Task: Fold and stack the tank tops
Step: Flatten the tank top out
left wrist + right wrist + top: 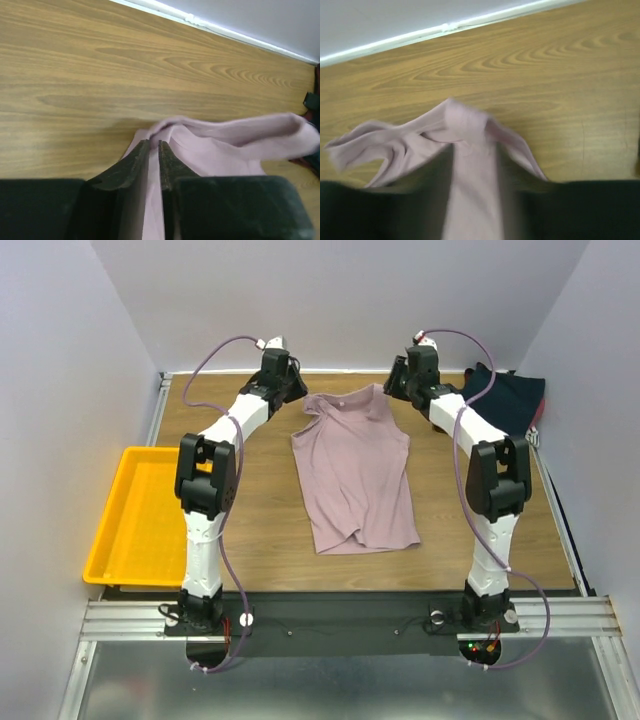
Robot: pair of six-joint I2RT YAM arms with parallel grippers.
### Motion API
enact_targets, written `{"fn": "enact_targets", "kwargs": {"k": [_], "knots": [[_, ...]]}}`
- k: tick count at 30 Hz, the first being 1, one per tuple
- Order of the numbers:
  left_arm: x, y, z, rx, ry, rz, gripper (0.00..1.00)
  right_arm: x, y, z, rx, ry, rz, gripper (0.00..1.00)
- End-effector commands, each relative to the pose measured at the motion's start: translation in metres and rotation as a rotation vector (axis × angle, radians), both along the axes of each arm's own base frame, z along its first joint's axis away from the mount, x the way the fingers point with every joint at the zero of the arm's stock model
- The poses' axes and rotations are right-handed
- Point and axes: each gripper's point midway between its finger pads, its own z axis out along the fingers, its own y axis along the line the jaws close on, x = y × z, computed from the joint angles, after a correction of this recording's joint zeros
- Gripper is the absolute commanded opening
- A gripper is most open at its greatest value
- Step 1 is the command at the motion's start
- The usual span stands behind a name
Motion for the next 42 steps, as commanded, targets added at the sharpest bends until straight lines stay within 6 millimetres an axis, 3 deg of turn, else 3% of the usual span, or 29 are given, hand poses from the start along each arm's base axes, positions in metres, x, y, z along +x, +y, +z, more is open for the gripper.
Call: {"fn": "enact_targets", "kwargs": {"k": [1,3,5,6,7,8,9,10,11,12,15,16,17,20,21,23,24,27,28,31,36,42], "knots": [[-0.003,0.007,0.113,-0.022,-0.185,0.012,0.42,0.006,0.007,0.06,0.092,-0.084,-0.013,0.62],[-0.019,0.021,0.126,0.003,-0.199,0.058,0.5,-0.003,0.002,0.058,0.093,-0.067,-0.036,0.81],[-0.033,0.03,0.134,0.03,-0.2,0.091,0.56,-0.011,-0.003,0.055,0.087,-0.053,-0.061,0.87],[-0.046,0.032,0.12,0.076,-0.165,0.121,0.57,-0.02,-0.008,0.054,0.082,-0.043,-0.074,0.88],[-0.06,0.037,0.134,0.079,-0.178,0.144,0.57,-0.024,-0.013,0.054,0.071,-0.041,-0.098,0.88],[-0.078,0.036,0.109,0.105,-0.109,0.175,0.57,-0.033,-0.017,0.066,0.076,-0.053,-0.106,0.88],[-0.083,0.04,0.122,0.097,-0.13,0.185,0.55,-0.037,-0.019,0.051,0.064,-0.022,-0.114,0.88],[-0.109,0.026,0.104,0.09,-0.086,0.146,0.53,-0.051,-0.024,0.05,0.066,-0.012,-0.122,0.87],[-0.124,0.021,0.094,0.1,-0.067,0.148,0.51,-0.061,-0.025,0.048,0.067,-0.004,-0.121,0.86],[-0.158,0.004,0.071,0.1,-0.021,0.119,0.5,-0.078,-0.028,0.045,0.069,0.009,-0.114,0.86],[-0.204,-0.006,0.034,0.094,0.052,0.128,0.49,-0.107,-0.03,0.036,0.082,0.032,-0.106,0.8],[-0.234,-0.016,0.011,0.032,0.121,0.127,0.48,-0.119,-0.032,0.045,0.092,0.01,-0.102,0.79],[-0.247,-0.022,0.001,0.006,0.146,0.12,0.47,-0.134,-0.034,0.023,0.081,0.053,-0.099,0.78],[-0.291,-0.042,-0.027,-0.034,0.231,0.106,0.45,-0.16,-0.035,0.022,0.104,0.041,-0.079,0.77],[-0.3,-0.048,-0.03,-0.039,0.245,0.106,0.45,-0.174,-0.036,0.002,0.097,0.08,-0.075,0.77],[-0.325,-0.069,-0.039,-0.069,0.284,0.105,0.45,-0.189,-0.033,0.002,0.119,0.073,-0.055,0.75],[-0.329,-0.08,-0.036,-0.101,0.301,0.111,0.45,-0.198,-0.034,-0.011,0.116,0.098,-0.054,0.75],[-0.343,-0.093,-0.056,-0.037,0.365,0.11,0.42,-0.21,-0.035,-0.014,0.124,0.096,-0.052,0.74],[-0.341,-0.101,-0.051,-0.051,0.372,0.126,0.41,-0.213,-0.036,-0.018,0.12,0.103,-0.052,0.74],[-0.35,-0.107,-0.072,-0.004,0.423,0.145,0.4,-0.223,-0.039,-0.029,0.116,0.123,-0.058,0.74],[-0.36,-0.111,-0.088,0.002,0.476,0.15,0.37,-0.229,-0.04,-0.036,0.117,0.133,-0.058,0.74],[-0.364,-0.111,-0.085,-0.001,0.478,0.162,0.36,-0.232,-0.042,-0.043,0.111,0.143,-0.068,0.74]]}}
